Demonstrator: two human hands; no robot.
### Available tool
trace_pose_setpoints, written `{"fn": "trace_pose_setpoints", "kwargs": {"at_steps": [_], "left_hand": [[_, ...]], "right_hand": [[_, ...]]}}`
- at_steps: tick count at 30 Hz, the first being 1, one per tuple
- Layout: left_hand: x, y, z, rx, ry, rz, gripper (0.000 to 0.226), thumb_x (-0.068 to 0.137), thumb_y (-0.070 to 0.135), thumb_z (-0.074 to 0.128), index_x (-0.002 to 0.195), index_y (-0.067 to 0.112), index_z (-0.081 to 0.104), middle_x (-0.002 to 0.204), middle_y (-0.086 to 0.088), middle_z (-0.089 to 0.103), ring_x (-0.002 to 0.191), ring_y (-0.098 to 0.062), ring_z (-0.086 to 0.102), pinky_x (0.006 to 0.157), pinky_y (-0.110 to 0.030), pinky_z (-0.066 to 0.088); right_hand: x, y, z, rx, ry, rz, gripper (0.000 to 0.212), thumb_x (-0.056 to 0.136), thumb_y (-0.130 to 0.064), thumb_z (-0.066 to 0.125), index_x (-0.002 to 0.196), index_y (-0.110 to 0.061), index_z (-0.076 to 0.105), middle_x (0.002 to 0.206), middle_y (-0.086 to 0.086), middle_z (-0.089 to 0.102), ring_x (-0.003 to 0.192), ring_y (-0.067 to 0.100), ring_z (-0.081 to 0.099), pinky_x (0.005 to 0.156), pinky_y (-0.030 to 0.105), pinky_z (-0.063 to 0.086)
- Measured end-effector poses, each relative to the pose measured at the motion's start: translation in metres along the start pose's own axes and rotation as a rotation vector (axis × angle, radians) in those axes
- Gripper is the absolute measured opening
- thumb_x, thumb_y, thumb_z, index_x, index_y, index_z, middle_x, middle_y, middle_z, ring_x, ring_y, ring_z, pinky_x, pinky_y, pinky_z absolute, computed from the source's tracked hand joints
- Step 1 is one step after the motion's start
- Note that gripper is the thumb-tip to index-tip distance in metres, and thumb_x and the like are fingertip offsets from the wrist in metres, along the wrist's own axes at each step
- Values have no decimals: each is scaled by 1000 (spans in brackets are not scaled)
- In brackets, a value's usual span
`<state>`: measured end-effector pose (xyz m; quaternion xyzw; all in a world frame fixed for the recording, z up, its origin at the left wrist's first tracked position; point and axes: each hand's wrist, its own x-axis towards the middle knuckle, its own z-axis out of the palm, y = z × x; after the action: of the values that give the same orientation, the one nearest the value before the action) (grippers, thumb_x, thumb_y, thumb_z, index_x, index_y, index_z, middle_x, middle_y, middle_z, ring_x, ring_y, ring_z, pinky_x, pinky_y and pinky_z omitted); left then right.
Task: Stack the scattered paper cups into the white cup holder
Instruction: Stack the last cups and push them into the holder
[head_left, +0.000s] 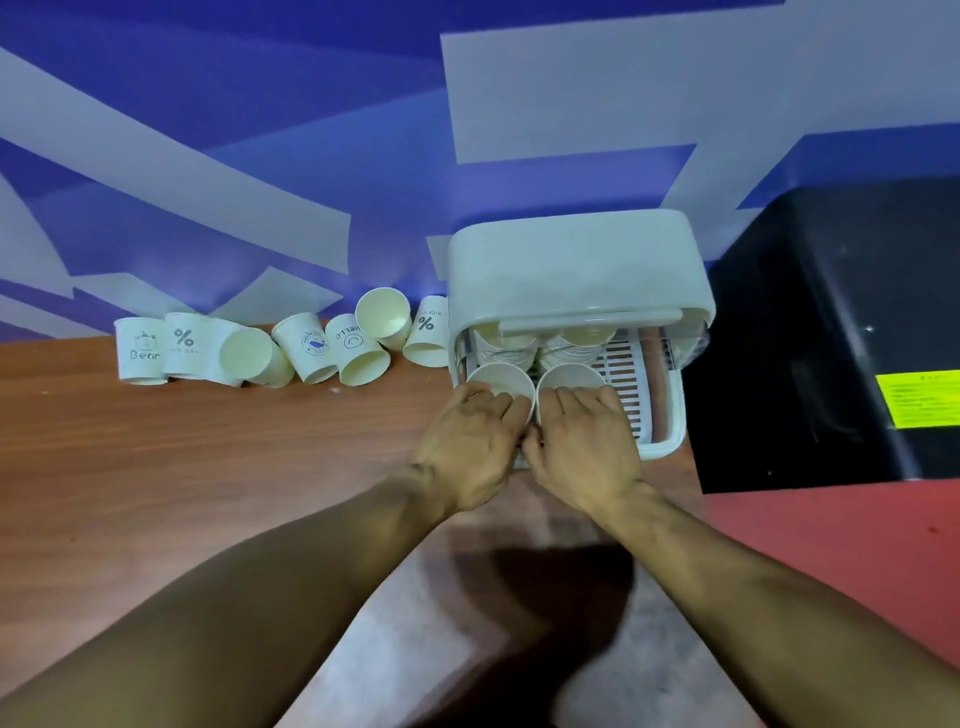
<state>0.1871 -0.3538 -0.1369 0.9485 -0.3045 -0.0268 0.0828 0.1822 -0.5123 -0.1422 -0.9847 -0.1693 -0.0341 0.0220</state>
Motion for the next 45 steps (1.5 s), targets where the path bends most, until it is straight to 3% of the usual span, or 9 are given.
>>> {"fn": "trace_pose_setpoints", "kwargs": {"at_steps": [3, 6, 9, 13, 16, 20, 25, 36, 45], "left_hand": [[1, 4, -7, 24, -81, -8, 36, 71, 28, 34, 94, 10, 55, 79, -7, 60, 74, -31, 58, 88, -38, 33], [0, 1, -15, 73, -142, 11, 35, 73, 28, 41, 99, 9, 55, 87, -9, 60, 81, -32, 56, 89, -38, 32], [-2, 1, -25, 52, -102, 59, 26, 75, 23, 52, 97, 10, 58, 90, -11, 58, 80, -31, 50, 77, -37, 34], [-7, 7, -40, 45, 8, 32, 18, 84, 28, 60, 94, 13, 60, 87, -8, 58, 77, -29, 50, 69, -38, 42], [-16, 13, -56, 64, 44, -7, 23, 89, 34, 50, 98, 15, 60, 91, -6, 58, 81, -28, 52, 71, -38, 40], [-34, 18, -79, 40, -12, -79, 51, 80, 51, 26, 98, 15, 57, 94, -6, 57, 86, -27, 52, 76, -39, 39], [-69, 10, -90, 52, 52, -207, 29, 85, 29, 53, 111, 18, 57, 103, -4, 58, 95, -29, 53, 80, -37, 41], [-186, -63, -112, 50, 129, -509, 34, 85, 35, 48, 115, 23, 59, 110, -1, 60, 100, -26, 54, 83, -38, 46], [-251, -152, -95, -85, 174, -722, 30, 89, 29, 52, 116, 20, 61, 114, -1, 60, 104, -25, 56, 85, -35, 47]], "right_hand": [[-1, -1, -3, -39, -59, 4, 20, 74, -29, 60, 81, -11, 55, 71, 7, 59, 67, 27, 54, 72, 40, 37], [2, -3, -10, -54, -101, 22, 20, 69, -26, 64, 79, -10, 57, 68, 6, 60, 65, 27, 55, 71, 38, 36], [5, -5, -22, -36, -76, 40, 18, 67, -23, 68, 79, -10, 61, 69, 6, 62, 67, 27, 56, 72, 37, 32], [4, -9, -45, 24, 1, 40, 16, 70, -21, 69, 81, -11, 63, 72, 5, 63, 71, 26, 58, 70, 37, 44], [0, -16, -62, 52, 30, 35, 14, 72, -20, 66, 81, -11, 62, 73, 6, 63, 71, 27, 58, 70, 38, 47], [-8, -32, -84, 98, 89, -26, 18, 72, -23, 52, 83, -13, 61, 76, 5, 63, 74, 27, 58, 71, 38, 47], [-14, -57, -98, 95, 114, -94, 21, 73, -24, 60, 91, -13, 63, 81, 5, 65, 78, 27, 59, 70, 35, 47], [1, -165, -104, 191, 66, -294, 30, 73, -24, 66, 101, -13, 63, 88, 6, 65, 82, 29, 60, 69, 37, 52], [37, -242, -85, 201, -27, -325, 30, 83, -28, 59, 109, -15, 61, 103, 4, 63, 94, 25, 57, 81, 39, 51]]}}
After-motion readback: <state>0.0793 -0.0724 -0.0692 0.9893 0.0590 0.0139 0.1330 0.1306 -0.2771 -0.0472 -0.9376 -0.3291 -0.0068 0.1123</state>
